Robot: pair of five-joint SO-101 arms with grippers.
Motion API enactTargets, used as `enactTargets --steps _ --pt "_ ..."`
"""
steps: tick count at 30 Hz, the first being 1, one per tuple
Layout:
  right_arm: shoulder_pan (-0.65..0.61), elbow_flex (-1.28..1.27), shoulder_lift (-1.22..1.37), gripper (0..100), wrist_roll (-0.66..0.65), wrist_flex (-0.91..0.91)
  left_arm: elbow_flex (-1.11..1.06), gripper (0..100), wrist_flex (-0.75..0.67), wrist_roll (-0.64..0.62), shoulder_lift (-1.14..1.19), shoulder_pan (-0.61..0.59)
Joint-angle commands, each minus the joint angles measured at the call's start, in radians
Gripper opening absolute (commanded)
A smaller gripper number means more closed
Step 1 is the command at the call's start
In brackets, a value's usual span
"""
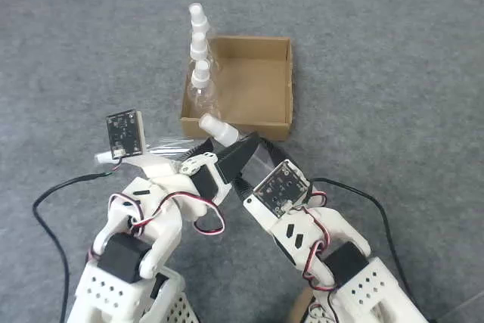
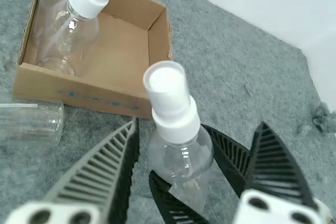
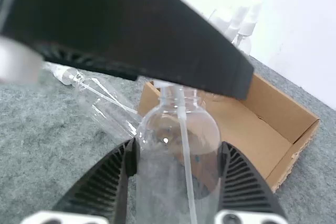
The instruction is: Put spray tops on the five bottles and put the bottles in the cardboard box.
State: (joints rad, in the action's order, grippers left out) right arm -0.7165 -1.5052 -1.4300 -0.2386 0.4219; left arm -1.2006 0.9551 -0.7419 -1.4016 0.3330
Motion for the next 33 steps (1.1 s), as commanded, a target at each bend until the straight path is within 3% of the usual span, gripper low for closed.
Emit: enactTargets --steps 1,8,13,23,28,33 --pt "-0.004 0.029 -0.028 11.7 -0.011 -0.022 0.068 32 0.005 -0.018 -0.017 -0.029" --pt "-0.004 0.029 -0.028 11.7 -0.011 -0.022 0.074 32 0.011 -0.103 -0.232 -0.216" --pt "-0.004 0.029 -0.028 11.7 -0.011 -0.022 0.038 32 0.055 -0.133 -0.443 -0.250" --pt "-0.004 0.029 -0.028 11.7 -0.011 -0.022 0.031 32 0.031 -0.138 -0.413 -0.264" --pt "-0.004 0.029 -0.028 11.7 -0.011 -0.022 0.031 32 0.025 -0.140 -0.423 -0.374" --pt "-0.008 0.029 -0.038 11.8 -0.005 -0.022 0.013 32 0.023 -0.137 -0.423 -0.379"
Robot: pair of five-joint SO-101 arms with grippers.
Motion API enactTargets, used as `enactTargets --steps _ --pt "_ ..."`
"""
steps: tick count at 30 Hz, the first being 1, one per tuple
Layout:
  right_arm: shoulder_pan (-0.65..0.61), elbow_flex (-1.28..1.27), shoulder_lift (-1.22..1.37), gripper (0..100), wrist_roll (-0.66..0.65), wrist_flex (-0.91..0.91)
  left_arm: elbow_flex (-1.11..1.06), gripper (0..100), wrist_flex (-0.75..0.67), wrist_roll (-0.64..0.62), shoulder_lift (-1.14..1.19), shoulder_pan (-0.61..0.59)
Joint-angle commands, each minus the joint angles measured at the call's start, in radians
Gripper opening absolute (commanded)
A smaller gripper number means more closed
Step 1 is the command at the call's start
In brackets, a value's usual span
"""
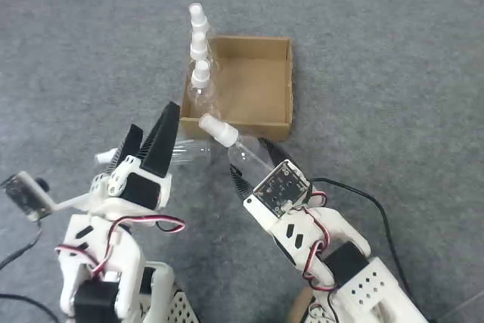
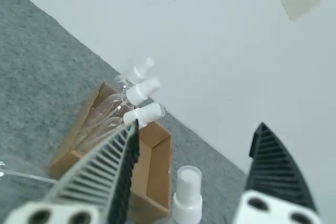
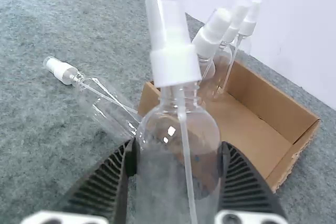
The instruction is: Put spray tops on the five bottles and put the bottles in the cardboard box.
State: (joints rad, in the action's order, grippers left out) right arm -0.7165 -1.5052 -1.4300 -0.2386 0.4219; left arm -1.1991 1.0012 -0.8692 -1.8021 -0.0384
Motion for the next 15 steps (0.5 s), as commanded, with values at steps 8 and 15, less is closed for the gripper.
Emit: enactTargets --steps 8,15 --pt "-0.010 0.038 -0.039 11.8 -0.003 -0.035 -0.004 32 -0.031 -0.006 -0.023 -0.014" --pt "-0.010 0.097 -0.039 11.8 -0.002 -0.035 -0.004 32 -0.031 -0.008 -0.023 -0.017"
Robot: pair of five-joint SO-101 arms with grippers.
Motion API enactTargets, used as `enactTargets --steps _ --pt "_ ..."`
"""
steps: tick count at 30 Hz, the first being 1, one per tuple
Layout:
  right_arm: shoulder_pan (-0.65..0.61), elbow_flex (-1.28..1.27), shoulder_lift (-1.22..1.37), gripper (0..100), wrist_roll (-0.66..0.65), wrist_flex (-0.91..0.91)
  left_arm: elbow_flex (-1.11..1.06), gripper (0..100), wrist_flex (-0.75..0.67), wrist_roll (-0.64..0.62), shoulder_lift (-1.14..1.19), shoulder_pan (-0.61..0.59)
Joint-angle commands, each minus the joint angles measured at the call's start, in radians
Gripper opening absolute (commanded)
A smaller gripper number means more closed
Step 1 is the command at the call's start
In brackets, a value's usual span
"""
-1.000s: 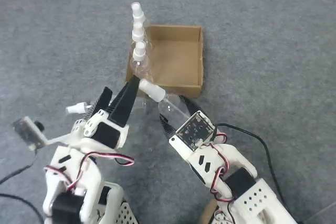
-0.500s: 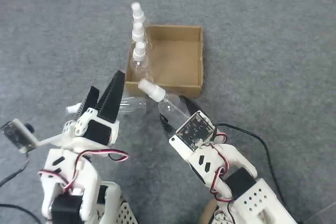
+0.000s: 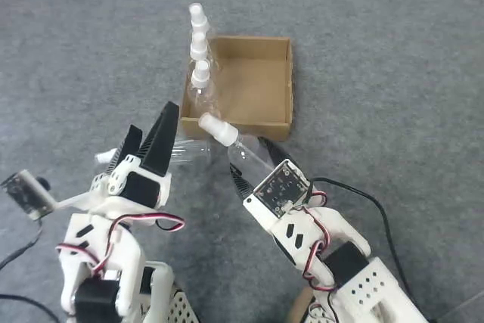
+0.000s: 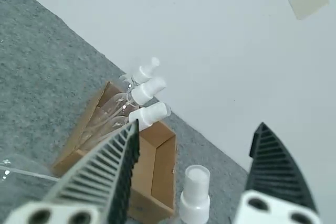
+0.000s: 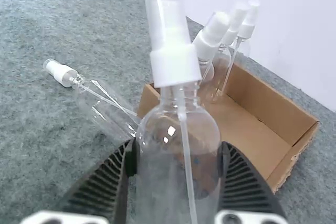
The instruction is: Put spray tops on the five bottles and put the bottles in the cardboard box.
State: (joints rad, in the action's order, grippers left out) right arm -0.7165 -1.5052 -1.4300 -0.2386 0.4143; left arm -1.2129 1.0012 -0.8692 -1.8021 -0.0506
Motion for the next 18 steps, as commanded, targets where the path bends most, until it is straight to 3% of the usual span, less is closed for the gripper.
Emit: enactTargets --steps 1,12,18 --pt "-0.010 0.106 -0.039 11.8 -0.002 -0.027 0.010 32 -0.031 -0.008 -0.023 -0.005" --pt "-0.010 0.198 -0.039 11.8 0.133 -0.018 0.004 32 -0.031 -0.009 -0.023 -0.006" --pt "-0.022 0.209 -0.096 11.8 0.133 -0.018 -0.064 32 -0.141 -0.011 -0.023 -0.037"
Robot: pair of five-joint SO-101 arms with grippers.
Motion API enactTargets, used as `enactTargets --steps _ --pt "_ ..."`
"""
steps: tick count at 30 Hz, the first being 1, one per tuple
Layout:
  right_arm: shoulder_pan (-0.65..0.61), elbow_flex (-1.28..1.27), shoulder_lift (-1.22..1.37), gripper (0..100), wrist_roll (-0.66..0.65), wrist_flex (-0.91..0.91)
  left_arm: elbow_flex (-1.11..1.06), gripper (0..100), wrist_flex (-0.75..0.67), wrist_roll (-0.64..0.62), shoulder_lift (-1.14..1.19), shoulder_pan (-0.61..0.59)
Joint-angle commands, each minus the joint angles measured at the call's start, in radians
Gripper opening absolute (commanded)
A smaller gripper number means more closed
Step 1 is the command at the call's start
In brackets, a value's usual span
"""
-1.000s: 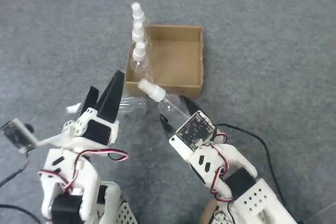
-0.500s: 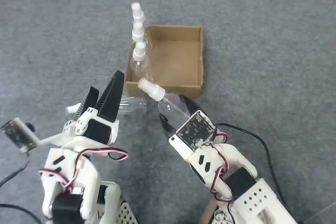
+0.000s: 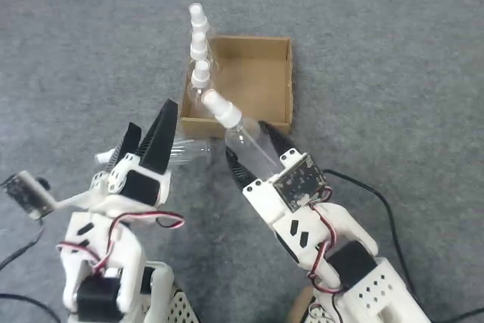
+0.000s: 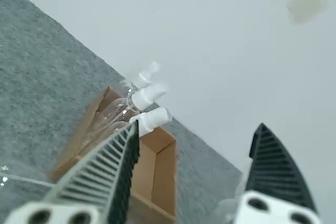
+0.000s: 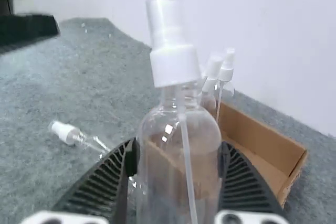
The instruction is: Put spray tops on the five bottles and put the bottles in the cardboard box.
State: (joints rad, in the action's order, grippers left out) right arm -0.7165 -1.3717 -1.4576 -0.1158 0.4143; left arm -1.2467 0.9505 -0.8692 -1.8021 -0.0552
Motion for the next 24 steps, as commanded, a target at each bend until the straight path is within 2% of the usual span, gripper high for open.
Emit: enactTargets --steps 1,8,16,24 --pt "-0.038 0.074 -0.094 11.8 0.011 -0.016 -0.041 32 -0.110 -0.011 -0.023 -0.046" --pt "-0.145 0.032 -0.252 11.8 0.002 0.045 -0.071 32 -0.153 -0.011 -0.023 -0.051" --pt "-0.150 -0.025 -0.263 11.8 0.002 0.039 -0.074 32 -0.149 -0.006 -0.025 0.075" --pt "-0.150 -0.037 -0.263 11.8 0.000 0.047 -0.074 32 -0.149 -0.003 -0.025 0.097"
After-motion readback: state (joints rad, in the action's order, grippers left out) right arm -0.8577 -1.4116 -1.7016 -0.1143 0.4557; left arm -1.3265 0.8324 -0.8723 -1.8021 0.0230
